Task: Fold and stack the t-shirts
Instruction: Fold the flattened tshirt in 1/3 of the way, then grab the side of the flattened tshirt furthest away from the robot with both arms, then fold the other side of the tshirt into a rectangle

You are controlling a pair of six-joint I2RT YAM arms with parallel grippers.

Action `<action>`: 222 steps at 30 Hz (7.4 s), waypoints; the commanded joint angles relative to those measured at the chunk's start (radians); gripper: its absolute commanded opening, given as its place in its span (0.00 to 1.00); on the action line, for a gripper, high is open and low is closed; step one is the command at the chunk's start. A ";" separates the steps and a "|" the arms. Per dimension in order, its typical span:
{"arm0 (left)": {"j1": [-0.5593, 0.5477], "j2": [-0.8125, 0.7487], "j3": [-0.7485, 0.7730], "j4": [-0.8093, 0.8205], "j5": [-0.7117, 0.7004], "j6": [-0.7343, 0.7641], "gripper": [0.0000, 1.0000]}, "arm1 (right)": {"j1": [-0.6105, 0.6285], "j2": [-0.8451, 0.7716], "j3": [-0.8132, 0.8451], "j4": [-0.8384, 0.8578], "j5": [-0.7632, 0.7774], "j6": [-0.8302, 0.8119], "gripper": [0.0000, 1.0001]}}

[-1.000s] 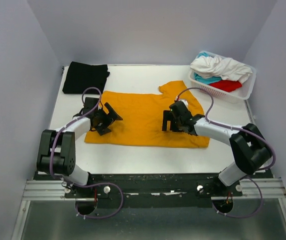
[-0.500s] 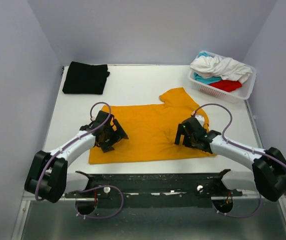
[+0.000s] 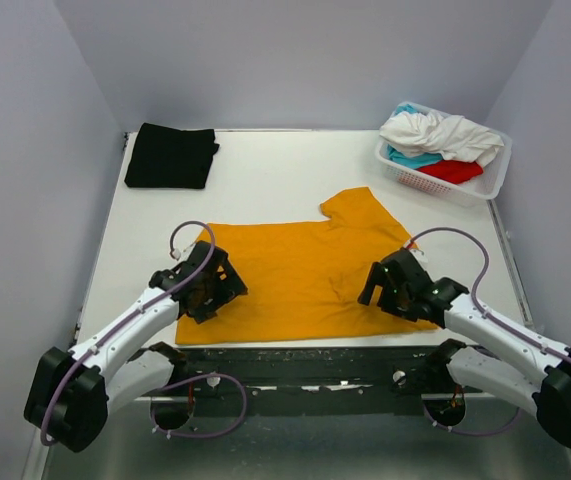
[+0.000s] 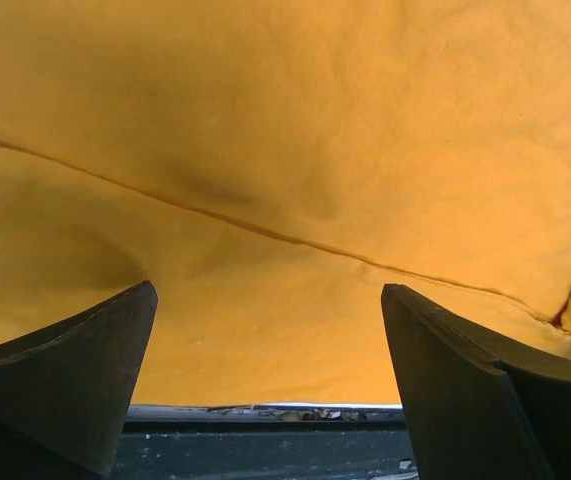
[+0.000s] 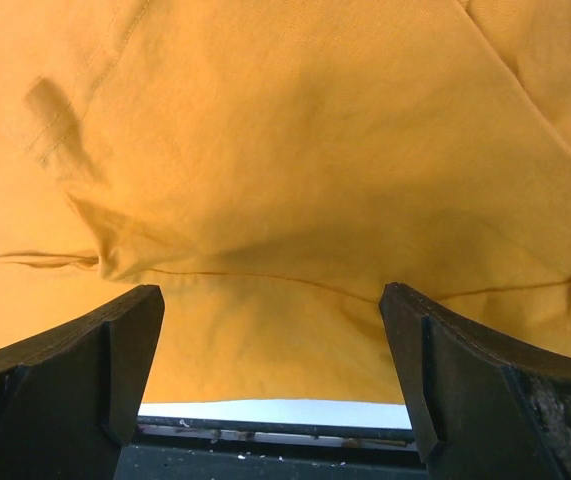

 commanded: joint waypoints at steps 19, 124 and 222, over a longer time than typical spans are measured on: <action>0.476 0.738 0.823 0.085 0.060 0.465 0.99 | 0.001 0.080 0.276 0.108 0.210 -0.183 1.00; 0.195 1.163 1.152 -0.311 0.060 0.313 0.77 | -0.401 0.622 0.416 0.272 0.303 -0.477 1.00; 0.087 0.752 0.726 0.014 -0.101 0.257 0.00 | -0.280 0.230 0.361 0.192 0.130 -0.345 0.01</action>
